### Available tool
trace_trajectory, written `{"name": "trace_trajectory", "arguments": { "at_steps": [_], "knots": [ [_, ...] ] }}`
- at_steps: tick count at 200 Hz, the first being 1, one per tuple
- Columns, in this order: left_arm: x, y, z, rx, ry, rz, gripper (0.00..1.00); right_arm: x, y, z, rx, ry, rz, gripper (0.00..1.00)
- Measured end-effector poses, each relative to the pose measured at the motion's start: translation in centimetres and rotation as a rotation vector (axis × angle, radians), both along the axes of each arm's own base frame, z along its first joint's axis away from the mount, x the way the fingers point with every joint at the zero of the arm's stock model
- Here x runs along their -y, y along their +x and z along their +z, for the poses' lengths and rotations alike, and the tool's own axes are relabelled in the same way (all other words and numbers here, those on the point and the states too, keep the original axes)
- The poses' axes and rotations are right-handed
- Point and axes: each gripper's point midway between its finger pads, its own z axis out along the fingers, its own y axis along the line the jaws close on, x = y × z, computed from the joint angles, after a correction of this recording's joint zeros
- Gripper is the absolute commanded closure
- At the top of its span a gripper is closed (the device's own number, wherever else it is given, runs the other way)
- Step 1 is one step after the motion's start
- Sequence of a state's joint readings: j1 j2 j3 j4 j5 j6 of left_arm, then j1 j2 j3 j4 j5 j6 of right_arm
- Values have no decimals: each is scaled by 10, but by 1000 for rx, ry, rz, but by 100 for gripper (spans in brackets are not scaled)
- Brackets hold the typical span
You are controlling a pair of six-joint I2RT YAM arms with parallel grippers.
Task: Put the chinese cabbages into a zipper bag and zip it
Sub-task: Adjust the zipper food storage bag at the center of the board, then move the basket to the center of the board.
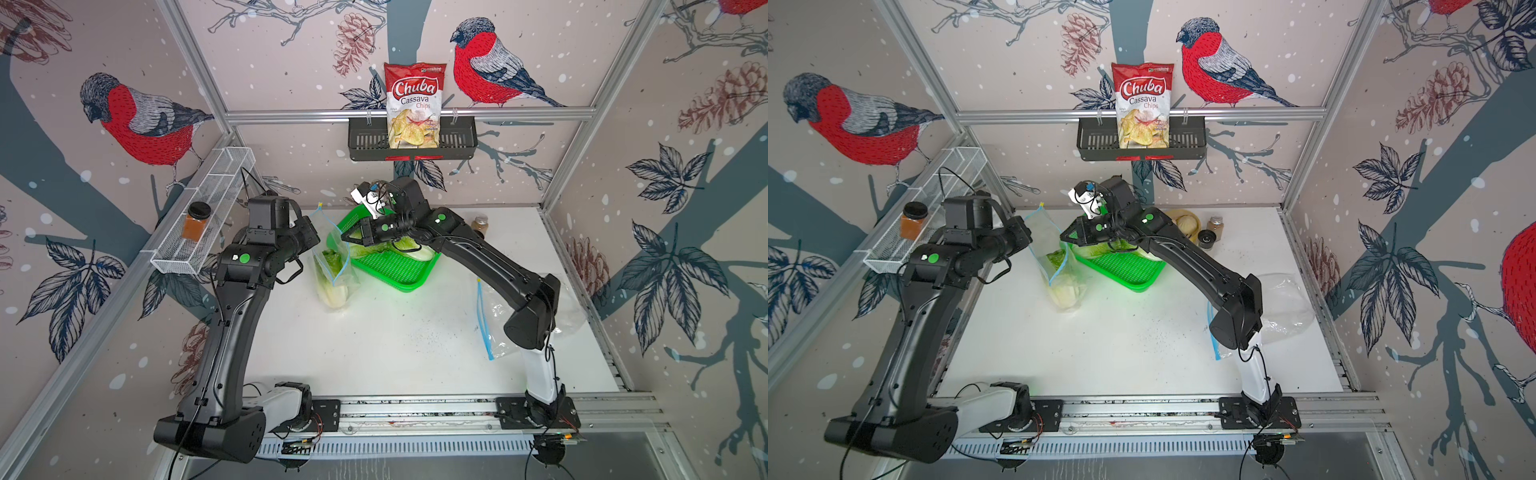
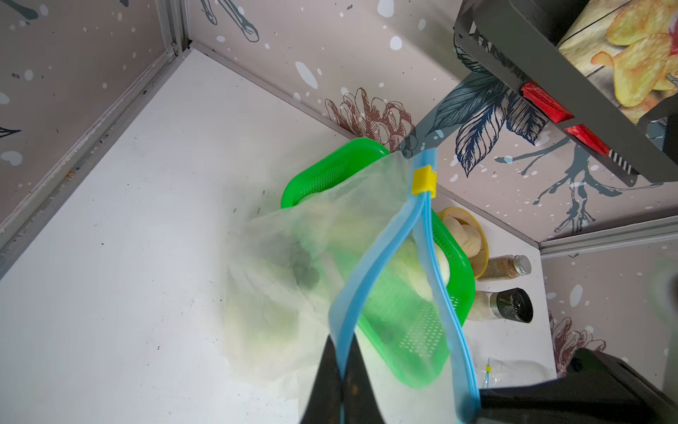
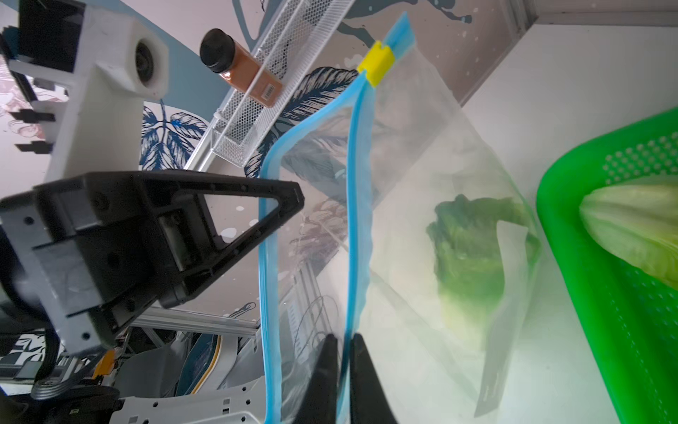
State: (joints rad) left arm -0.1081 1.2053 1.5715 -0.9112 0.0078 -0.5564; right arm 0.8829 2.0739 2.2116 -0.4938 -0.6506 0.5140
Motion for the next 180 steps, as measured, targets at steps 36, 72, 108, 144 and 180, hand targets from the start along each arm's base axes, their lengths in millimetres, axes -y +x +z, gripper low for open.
{"name": "trace_trajectory", "arguments": {
  "at_steps": [36,72,108,144,180],
  "knots": [
    [-35,-1,3,-38,71,79,100,-13,1,-6,-2,17,34,77],
    [-46,9,-2,-83,124,74,100,-3,18,-5,18,28,1,62],
    [-29,19,-58,-185,73,-12,100,47,85,-53,-33,-96,-240,50],
    [10,33,-94,-209,17,-113,100,90,136,-112,-31,-295,-457,43],
    [33,42,-125,-230,-39,-157,100,136,182,-166,-26,-487,-632,33]
  ]
}}
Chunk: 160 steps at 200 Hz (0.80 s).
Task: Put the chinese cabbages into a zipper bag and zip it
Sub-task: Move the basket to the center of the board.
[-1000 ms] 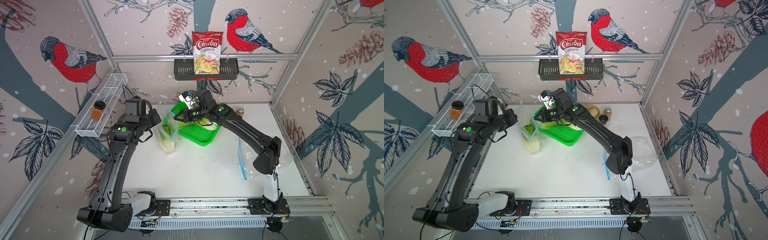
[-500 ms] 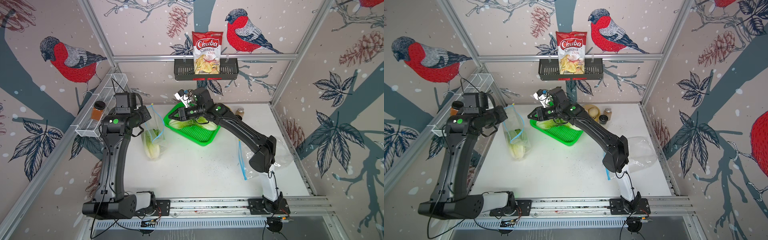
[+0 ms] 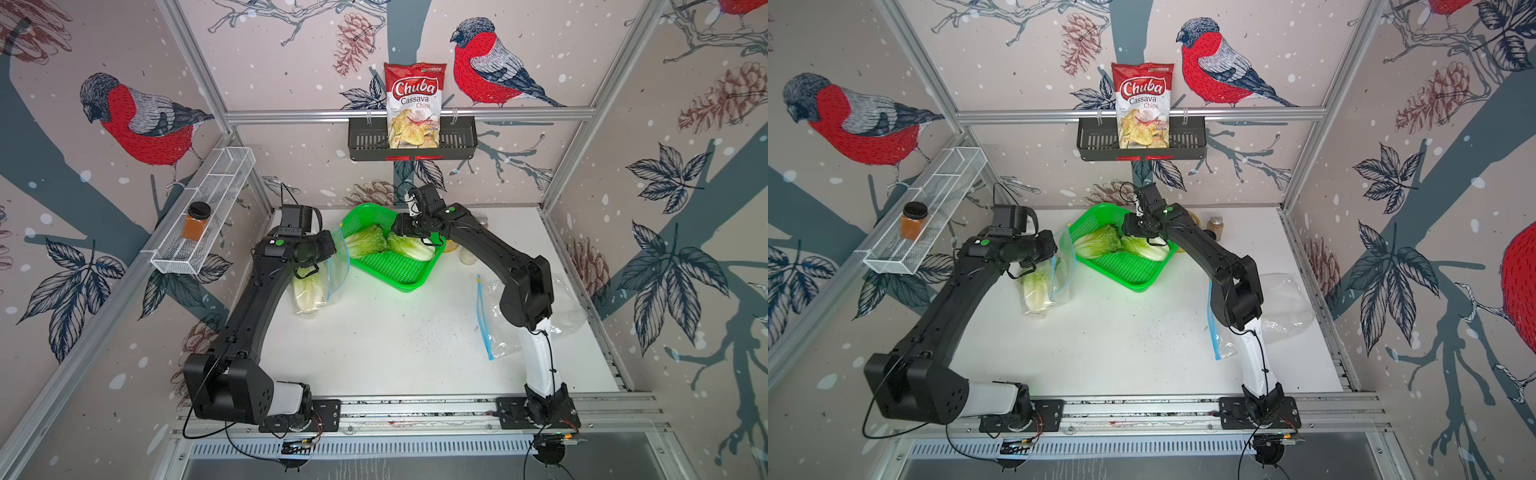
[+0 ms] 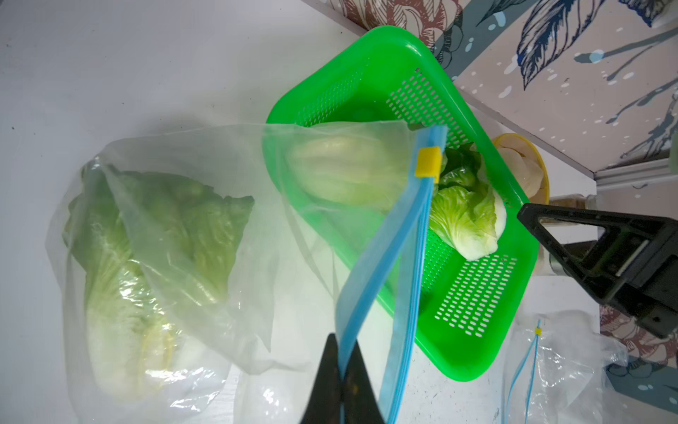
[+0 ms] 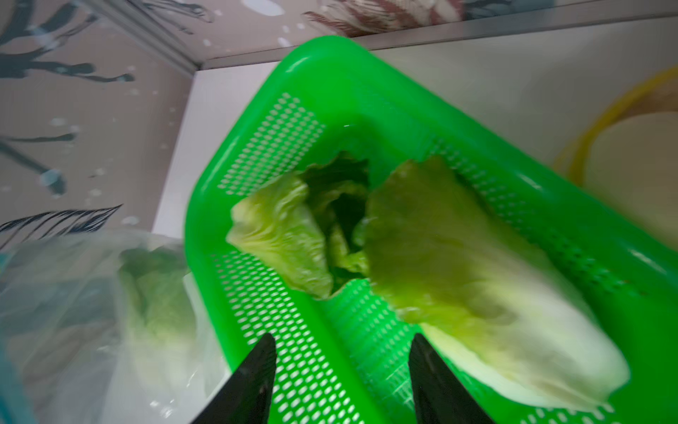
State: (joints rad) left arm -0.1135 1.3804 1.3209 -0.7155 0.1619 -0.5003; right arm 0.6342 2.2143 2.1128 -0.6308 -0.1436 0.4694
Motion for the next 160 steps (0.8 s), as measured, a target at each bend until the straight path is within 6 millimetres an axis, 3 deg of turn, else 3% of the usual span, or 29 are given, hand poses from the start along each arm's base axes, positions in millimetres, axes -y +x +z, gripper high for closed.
{"name": "trace_trajectory", "arguments": {
  "at_steps": [13,34,94,122,160],
  "knots": [
    [8,1,-4,1,-23,-16,100,6,11,-8,16,-52,-35,28],
    [16,3,-3,13,-49,-31,100,-4,19,-18,47,-104,-41,24],
    [16,2,0,20,-49,-33,100,-3,47,-40,104,-189,-120,19],
    [15,1,2,27,-42,-35,100,-6,48,-58,104,-226,-106,19],
    [12,-1,2,24,-25,-32,100,-10,37,-61,114,-264,-80,26]
  ]
}}
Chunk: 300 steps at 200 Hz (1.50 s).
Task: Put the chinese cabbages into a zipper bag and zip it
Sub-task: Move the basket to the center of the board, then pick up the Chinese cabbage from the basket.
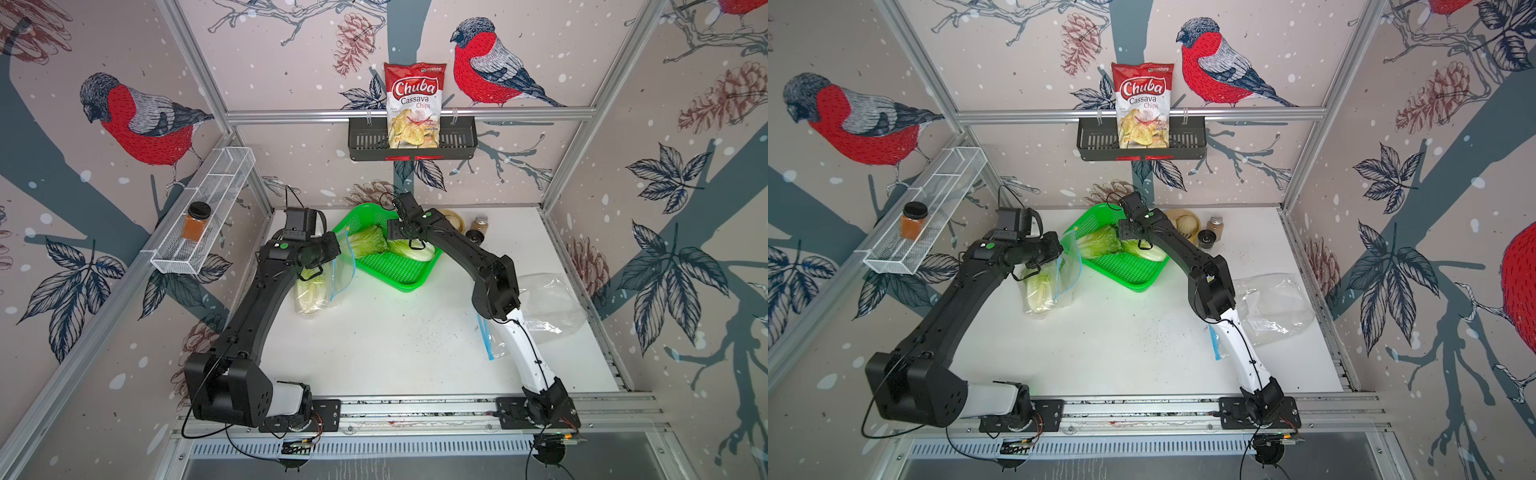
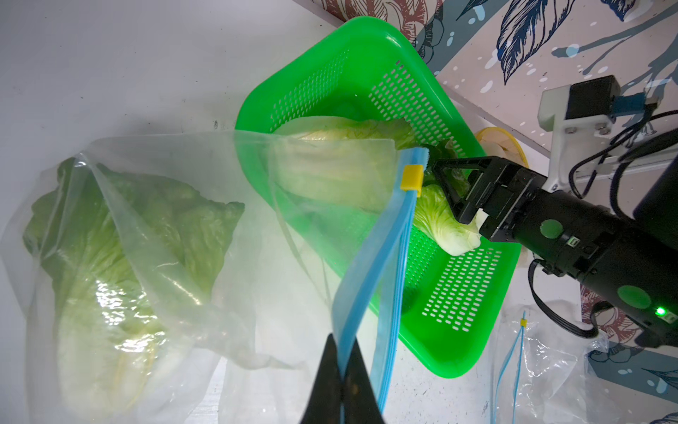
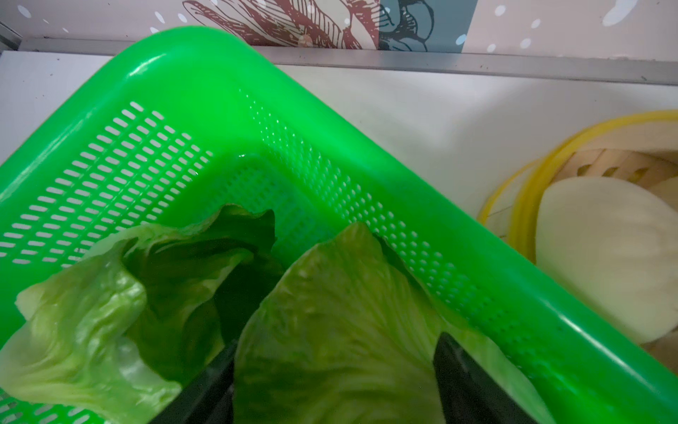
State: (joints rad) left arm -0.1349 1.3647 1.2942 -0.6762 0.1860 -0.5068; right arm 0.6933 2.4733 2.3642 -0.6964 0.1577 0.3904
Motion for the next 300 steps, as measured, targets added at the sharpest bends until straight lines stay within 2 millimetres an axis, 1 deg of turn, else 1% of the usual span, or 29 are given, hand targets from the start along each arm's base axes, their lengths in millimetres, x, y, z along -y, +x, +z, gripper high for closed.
{"name": "trace_trajectory", "arguments": {
  "at_steps": [10,27,36,60,92,106,117,139,157,169,178,186,208,234,244,267,287,300],
  "knots": [
    [0,-2,0,0,2,-1,100,3,-8,0,-9,-14,8,27],
    [-1,-6,-2,-5,2,-1,100,11,-29,-2,-29,-62,31,28],
    [-1,-9,-5,-12,3,-1,100,15,-43,-4,-46,-79,43,29],
    [-1,-19,-14,-31,5,-4,100,24,-69,-3,-72,-117,78,33],
    [4,-34,-26,-50,-7,-12,100,43,-99,6,-89,-134,118,36],
    [7,-37,-28,-48,-11,-21,100,47,-108,8,-99,-132,131,36],
    [10,-38,-30,-46,-21,-17,100,47,-113,10,-105,-127,151,33],
    [13,-40,-33,-48,-26,-24,100,45,-117,24,-95,-96,187,28],
    [14,-40,-32,-45,-32,-25,100,45,-117,38,-84,-50,213,19],
    [15,-41,-31,-48,-42,-21,100,49,-116,45,-64,-40,223,17],
    [17,-40,-30,-48,-48,-23,100,51,-116,46,-52,-41,234,16],
    [18,-39,-27,-44,-51,-25,100,51,-116,43,-50,-54,252,16],
    [20,-34,-15,-27,-62,-22,100,52,-119,24,-78,-96,302,15],
    [21,-26,8,6,-69,-23,100,55,-114,15,-75,-134,331,15],
    [22,-23,14,11,-69,-25,100,55,-113,10,-75,-151,345,16],
    [22,-22,16,-4,-65,-27,100,55,-112,-5,-89,-187,368,18],
    [22,-25,14,-20,-62,-32,100,53,-109,-10,-86,-201,380,21],
    [23,-27,12,-29,-64,-36,100,52,-105,-14,-84,-210,378,26]
  ]
}}
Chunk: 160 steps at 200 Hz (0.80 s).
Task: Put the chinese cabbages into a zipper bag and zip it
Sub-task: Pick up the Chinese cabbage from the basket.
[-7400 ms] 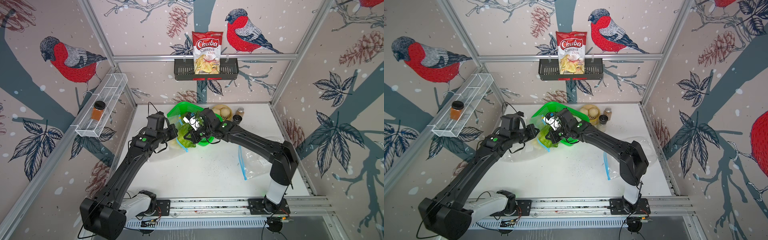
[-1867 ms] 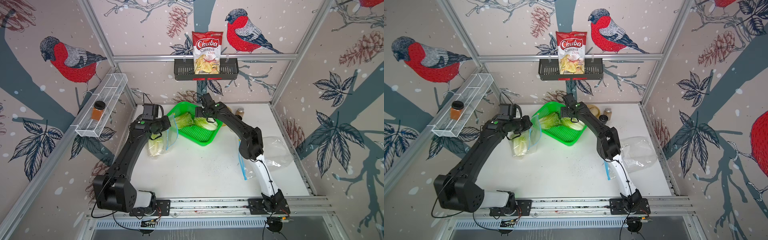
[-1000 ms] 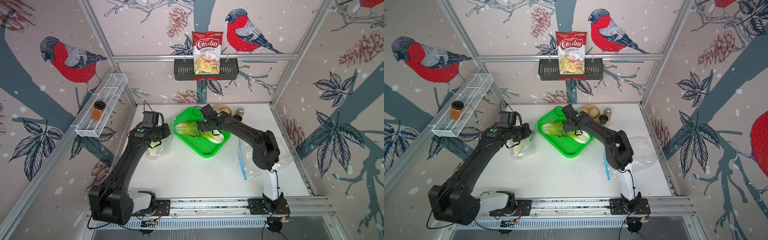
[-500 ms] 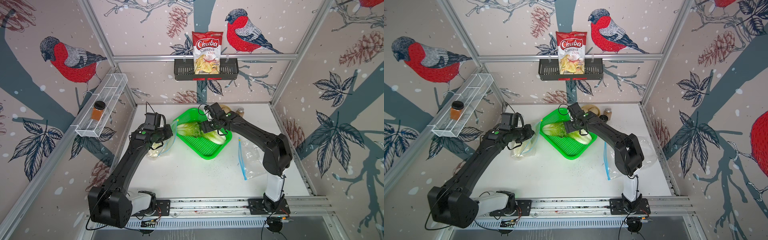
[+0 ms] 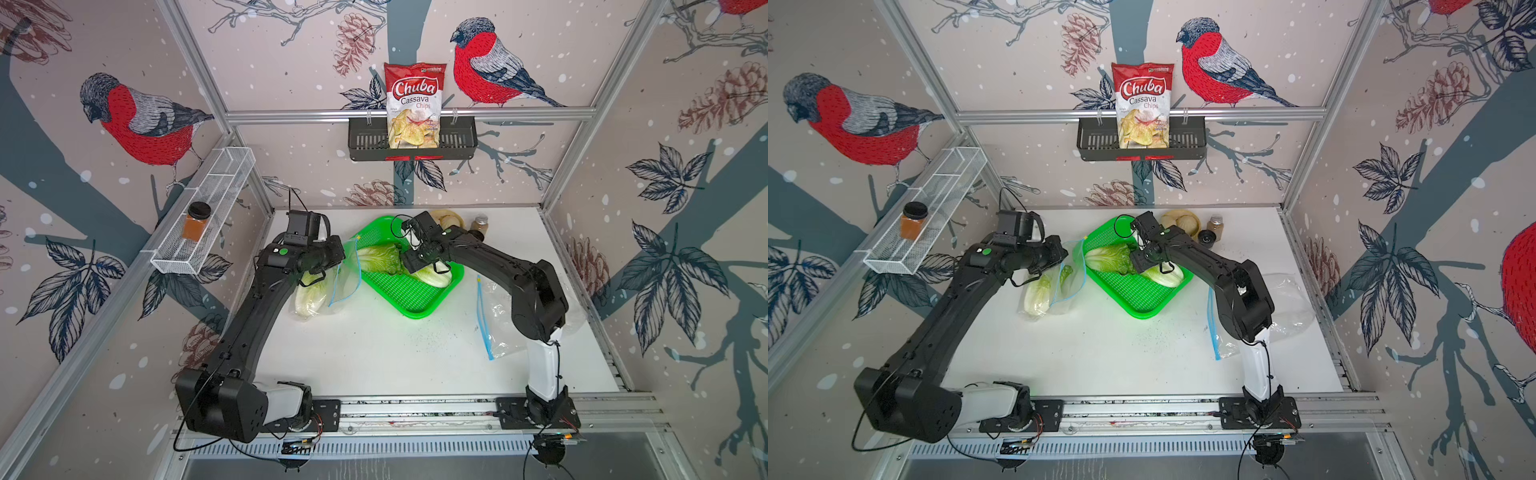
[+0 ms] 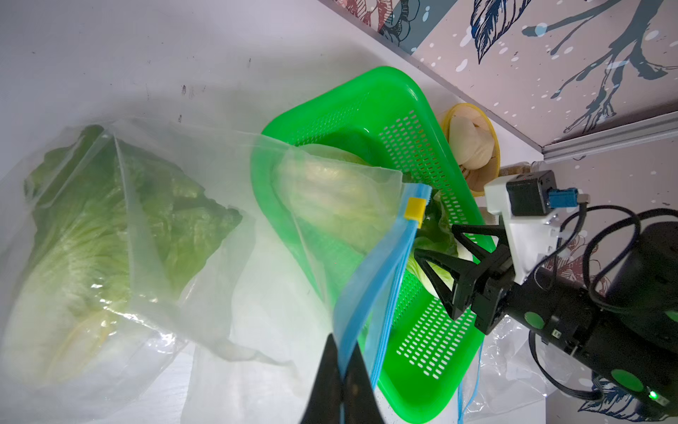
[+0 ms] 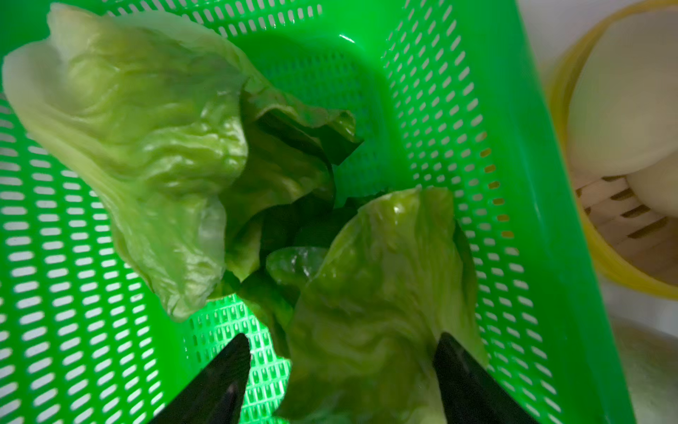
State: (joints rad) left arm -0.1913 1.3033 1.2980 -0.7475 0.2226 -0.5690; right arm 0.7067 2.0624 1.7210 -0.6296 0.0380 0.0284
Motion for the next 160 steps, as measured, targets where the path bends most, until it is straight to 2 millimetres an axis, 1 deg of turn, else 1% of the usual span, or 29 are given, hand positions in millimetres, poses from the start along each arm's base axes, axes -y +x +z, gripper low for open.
{"name": "trace_trajectory", "arguments": {
  "at_steps": [16,29,48,64,91,110,132,160],
  "knots": [
    [1,-1,0,0,-7,-5,100,0,3,-5,5,-11,-1,37],
    [1,-3,0,-1,-8,-6,100,1,4,-5,10,-19,-5,42],
    [1,-3,0,-2,-12,-5,100,2,6,-4,19,-19,-6,60],
    [1,-5,-1,-5,-15,0,100,2,7,-1,25,-13,-7,64],
    [1,-8,-2,-12,-29,14,100,4,11,6,31,13,-14,83],
    [2,-8,-2,-13,-36,15,100,10,16,19,34,55,-35,86],
    [2,-8,-3,-21,-49,24,100,15,25,44,61,129,-71,91],
    [5,-3,2,-19,-61,21,100,17,28,73,88,218,-110,92]
  ]
}}
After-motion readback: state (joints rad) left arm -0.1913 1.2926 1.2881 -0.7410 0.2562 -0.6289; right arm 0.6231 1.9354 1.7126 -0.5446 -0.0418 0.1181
